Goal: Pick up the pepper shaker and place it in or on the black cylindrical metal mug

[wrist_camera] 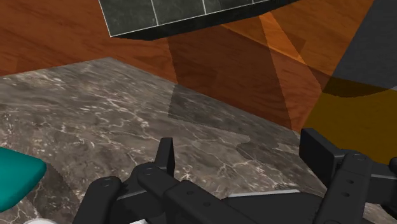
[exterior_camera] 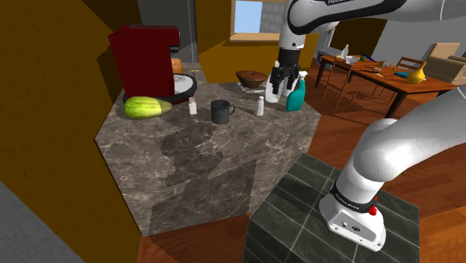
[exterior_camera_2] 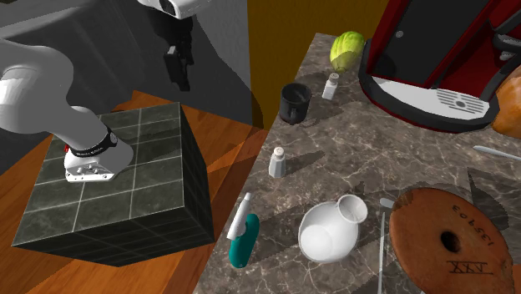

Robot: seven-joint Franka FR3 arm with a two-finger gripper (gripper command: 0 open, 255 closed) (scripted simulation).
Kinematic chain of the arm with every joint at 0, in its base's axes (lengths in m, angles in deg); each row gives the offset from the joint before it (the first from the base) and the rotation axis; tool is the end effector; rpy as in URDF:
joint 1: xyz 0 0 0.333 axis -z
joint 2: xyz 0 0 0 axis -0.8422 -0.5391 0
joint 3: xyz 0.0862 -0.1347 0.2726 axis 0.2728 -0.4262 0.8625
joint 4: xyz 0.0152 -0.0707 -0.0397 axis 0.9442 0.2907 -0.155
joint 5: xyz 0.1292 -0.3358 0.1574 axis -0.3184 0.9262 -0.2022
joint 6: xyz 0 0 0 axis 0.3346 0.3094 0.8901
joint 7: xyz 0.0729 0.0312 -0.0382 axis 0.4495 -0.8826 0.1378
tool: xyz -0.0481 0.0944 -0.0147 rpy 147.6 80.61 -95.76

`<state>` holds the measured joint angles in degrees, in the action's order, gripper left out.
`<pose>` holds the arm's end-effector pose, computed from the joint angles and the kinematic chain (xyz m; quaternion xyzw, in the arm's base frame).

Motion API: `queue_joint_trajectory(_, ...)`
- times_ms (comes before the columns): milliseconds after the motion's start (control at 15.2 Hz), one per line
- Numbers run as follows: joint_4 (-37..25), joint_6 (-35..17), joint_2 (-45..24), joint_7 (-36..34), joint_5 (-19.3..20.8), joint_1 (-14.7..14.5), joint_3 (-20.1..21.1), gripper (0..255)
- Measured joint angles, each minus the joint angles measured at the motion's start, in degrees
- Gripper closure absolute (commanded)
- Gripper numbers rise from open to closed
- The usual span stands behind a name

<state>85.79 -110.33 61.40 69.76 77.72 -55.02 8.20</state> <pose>0.3749 -0.0921 0.5212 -0.9965 0.0792 0.0205 0.0175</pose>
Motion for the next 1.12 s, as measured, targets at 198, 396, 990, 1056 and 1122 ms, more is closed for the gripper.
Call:
queue_joint_trajectory(198,-2.53,-3.62,-6.04,3.19,0.06,0.31,-2.6,0)
queue_joint_trajectory(396,-5.88,-6.56,-12.18,6.39,-0.61,0.51,-4.94,0)
queue_joint_trajectory(990,-19.33,-12.18,-31.97,16.49,-6.72,1.69,-9.87,0)
queue_joint_trajectory(1056,-21.47,-12.41,-34.51,17.98,-7.75,2.22,-10.34,0)
queue_joint_trajectory(1122,-23.53,-12.81,-37.14,19.02,-8.85,2.57,-10.49,0)
